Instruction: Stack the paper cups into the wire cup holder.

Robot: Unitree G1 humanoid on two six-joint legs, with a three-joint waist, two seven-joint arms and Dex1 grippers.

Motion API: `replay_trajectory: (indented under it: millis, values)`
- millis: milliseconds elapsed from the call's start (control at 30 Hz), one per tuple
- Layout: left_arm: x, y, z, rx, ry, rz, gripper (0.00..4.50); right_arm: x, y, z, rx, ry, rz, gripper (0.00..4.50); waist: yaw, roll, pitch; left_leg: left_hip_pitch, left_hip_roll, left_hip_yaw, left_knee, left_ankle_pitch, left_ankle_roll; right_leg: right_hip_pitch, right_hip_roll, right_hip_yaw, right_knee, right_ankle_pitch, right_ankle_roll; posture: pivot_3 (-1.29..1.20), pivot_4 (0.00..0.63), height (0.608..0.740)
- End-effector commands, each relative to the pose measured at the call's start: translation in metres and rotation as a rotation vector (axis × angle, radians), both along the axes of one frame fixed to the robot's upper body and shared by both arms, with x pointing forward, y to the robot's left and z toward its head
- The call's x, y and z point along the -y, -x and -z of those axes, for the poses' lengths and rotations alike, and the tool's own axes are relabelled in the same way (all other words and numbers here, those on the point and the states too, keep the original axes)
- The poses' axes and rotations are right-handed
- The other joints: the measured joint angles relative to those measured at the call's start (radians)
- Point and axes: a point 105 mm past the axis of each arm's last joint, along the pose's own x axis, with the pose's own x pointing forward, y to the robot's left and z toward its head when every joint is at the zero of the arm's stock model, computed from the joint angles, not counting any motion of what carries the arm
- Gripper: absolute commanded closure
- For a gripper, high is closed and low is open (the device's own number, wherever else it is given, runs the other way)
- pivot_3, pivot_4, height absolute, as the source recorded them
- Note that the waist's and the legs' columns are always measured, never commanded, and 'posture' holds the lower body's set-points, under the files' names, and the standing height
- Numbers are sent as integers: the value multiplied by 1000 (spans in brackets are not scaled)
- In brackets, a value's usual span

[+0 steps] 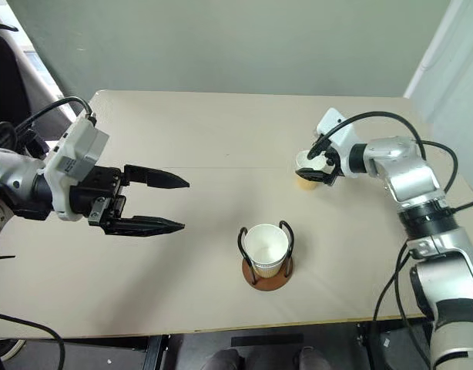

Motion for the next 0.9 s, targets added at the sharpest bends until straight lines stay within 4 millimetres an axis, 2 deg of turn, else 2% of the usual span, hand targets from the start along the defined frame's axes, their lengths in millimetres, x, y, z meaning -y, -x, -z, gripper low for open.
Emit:
replay_trajectory:
  millis: [33,200,433,533,867,900]
  values:
    - [-1,9,-13,52,6,-16,347,-2,-2,-6,19,60,-41,0,0,0,0,0,0,0,0,0,0,0,0,0,0,0,0,0,150,740]
    - [-6,14,-12,49,-4,-57,347,-9,-1,10,-20,124,-112,0,-2,0,0,0,0,0,-1,1,-1,0,0,0,1,1,-1,0,150,740]
    - [-7,17,-13,57,-8,-86,347,-13,-11,26,-11,196,-89,0,-1,0,0,0,1,0,-1,1,-2,1,0,0,1,2,-3,0,150,740]
    - [-7,18,-12,57,-8,-88,298,-15,-14,28,8,217,-84,596,-1,0,0,0,1,0,-1,1,-2,1,0,0,1,2,-4,0,150,740]
    - [-7,13,-11,63,-14,-89,298,-16,-10,19,41,226,-111,4349,-1,0,0,0,1,0,-2,1,-3,1,0,0,1,2,-4,0,150,740]
    - [-7,13,-12,64,-15,-86,298,-16,-7,14,43,215,-122,4476,-1,0,0,0,1,0,-2,1,-3,1,0,0,1,2,-4,0,150,740]
